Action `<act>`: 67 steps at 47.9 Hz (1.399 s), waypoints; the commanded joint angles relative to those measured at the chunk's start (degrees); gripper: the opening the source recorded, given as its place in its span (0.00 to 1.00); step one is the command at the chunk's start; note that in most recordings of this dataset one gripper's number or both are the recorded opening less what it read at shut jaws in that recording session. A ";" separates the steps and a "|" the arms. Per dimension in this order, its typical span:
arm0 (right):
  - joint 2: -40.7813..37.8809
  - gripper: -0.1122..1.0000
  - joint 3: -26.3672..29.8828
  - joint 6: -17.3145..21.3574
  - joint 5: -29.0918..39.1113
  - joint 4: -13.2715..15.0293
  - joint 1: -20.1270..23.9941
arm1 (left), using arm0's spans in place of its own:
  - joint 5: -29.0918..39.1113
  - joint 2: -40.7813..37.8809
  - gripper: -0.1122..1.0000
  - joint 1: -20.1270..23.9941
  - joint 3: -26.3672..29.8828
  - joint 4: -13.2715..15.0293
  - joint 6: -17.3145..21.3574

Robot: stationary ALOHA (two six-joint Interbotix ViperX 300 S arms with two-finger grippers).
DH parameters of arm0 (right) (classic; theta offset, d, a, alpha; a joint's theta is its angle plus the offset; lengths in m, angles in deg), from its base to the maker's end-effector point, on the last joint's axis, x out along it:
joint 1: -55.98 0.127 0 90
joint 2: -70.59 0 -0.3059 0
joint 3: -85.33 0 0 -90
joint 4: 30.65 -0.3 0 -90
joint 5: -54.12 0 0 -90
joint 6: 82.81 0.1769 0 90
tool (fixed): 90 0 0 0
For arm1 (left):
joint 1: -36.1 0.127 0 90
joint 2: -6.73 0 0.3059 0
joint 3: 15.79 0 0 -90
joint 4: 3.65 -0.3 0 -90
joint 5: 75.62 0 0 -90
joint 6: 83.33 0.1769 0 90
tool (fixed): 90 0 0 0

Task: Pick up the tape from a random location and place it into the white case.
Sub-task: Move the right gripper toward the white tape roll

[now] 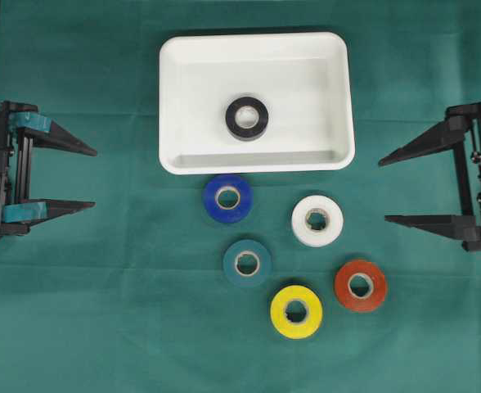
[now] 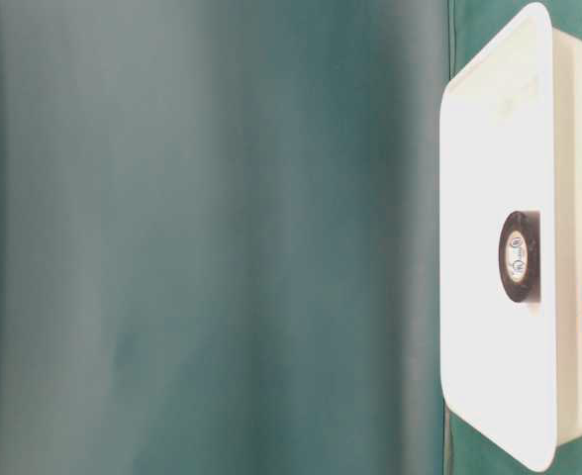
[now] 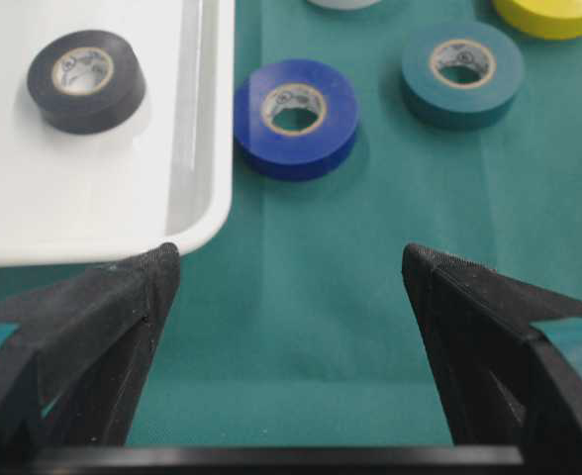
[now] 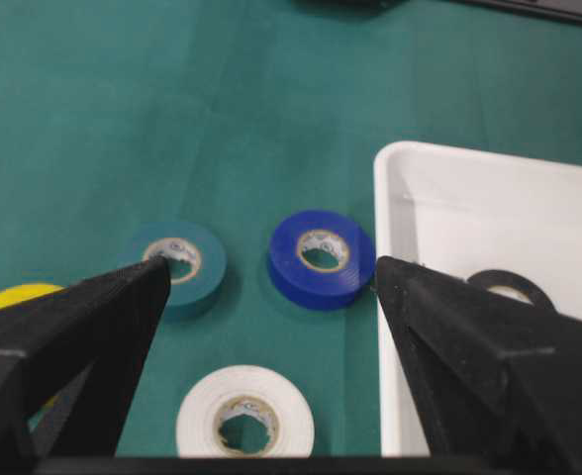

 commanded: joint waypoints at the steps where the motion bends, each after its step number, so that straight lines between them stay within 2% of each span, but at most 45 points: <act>1: -2.29 0.93 2.72 0.09 -0.44 -0.18 0.35 | -0.53 -0.18 0.98 0.09 0.79 0.09 -0.09; 19: -10.11 0.93 7.82 0.00 -1.41 0.18 0.97 | -0.44 -0.18 0.98 0.09 0.79 0.09 -0.09; 38: -10.37 0.93 8.09 0.18 0.00 0.09 0.97 | -0.44 -0.26 0.98 0.18 0.79 0.09 -0.09; 53: -11.69 0.93 12.92 1.58 11.78 -0.09 0.97 | -0.53 -0.18 0.98 0.18 0.79 0.09 -0.09; 67: -16.70 0.93 18.37 4.48 24.17 -0.09 0.97 | -0.53 -0.26 0.98 0.18 0.79 0.09 -0.09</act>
